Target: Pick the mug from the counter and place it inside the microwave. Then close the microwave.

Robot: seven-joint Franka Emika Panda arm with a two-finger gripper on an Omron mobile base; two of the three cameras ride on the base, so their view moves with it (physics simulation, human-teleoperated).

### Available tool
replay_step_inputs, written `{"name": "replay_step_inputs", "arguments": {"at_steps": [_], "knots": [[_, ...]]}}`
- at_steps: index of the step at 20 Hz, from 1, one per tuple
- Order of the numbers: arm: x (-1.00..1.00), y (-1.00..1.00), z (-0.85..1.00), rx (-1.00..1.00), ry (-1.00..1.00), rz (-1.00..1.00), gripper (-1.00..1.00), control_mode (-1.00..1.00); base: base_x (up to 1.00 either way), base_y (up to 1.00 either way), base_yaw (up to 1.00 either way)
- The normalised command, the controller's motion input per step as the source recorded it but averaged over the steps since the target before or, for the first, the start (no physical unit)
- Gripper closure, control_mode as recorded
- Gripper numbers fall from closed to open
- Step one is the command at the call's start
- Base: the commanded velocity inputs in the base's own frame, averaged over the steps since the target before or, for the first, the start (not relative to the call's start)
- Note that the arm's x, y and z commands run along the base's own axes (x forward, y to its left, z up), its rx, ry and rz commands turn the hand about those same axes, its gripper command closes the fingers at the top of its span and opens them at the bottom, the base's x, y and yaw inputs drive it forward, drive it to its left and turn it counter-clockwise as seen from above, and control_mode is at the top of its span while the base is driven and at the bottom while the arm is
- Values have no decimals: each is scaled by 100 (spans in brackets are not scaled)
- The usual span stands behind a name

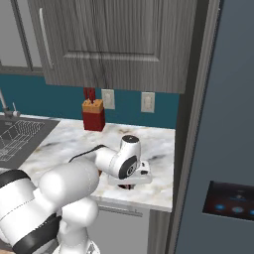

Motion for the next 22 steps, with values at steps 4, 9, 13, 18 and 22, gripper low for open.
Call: {"name": "replay_step_inputs", "arguments": {"at_steps": [4, 9, 13, 18, 22], "knots": [[0, 4, 4, 0, 0, 0, 100, -100, 0, 0, 0], [0, 30, 21, -2, 0, -2, 100, -100, 0, 0, 0], [0, 40, 32, -3, 0, -9, 100, -100, 0, 0, 0], [0, 37, 39, -1, 0, -15, 100, -100, 0, 0, 0], [-18, 33, 36, 0, 0, -17, 100, -100, 0, 0, 0]]}}
